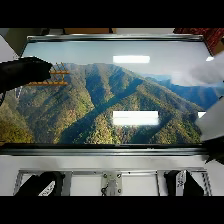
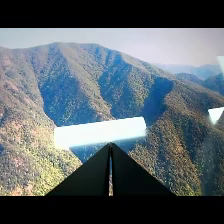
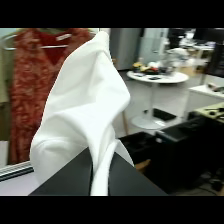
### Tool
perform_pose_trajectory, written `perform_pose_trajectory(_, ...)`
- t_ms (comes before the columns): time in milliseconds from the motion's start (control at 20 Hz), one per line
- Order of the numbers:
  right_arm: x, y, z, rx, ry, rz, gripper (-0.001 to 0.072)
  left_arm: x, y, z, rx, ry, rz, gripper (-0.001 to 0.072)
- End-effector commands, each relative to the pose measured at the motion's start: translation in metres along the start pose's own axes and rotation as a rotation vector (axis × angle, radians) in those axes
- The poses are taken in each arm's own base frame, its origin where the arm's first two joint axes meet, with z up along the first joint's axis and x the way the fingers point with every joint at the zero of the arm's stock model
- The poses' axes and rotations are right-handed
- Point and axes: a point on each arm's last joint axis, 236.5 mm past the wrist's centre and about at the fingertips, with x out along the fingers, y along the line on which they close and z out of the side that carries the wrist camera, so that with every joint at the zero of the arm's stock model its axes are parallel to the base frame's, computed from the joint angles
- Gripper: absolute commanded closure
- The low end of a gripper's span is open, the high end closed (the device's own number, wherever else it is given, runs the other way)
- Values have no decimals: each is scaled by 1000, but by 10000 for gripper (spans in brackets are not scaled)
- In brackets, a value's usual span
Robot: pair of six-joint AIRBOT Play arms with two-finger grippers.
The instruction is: Fold the clothes and pants, and hang the long-sleeved shirts on hangers.
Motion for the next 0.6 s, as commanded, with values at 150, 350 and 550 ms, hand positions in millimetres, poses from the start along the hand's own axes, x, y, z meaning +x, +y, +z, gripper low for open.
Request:
perform_pose_trajectory(150, -23, -94, 47, -49, -96, -349, 698, 24, 6, -5, 7, 33, 8, 694)
perform_pose_trajectory(350, -24, -107, 67, -51, -131, -384, 698, 32, 8, -8, 4, 51, 11, 693)
perform_pose_trajectory(550, -24, -109, 89, -68, -183, -394, 698, 33, 8, -9, 4, 52, 13, 694)
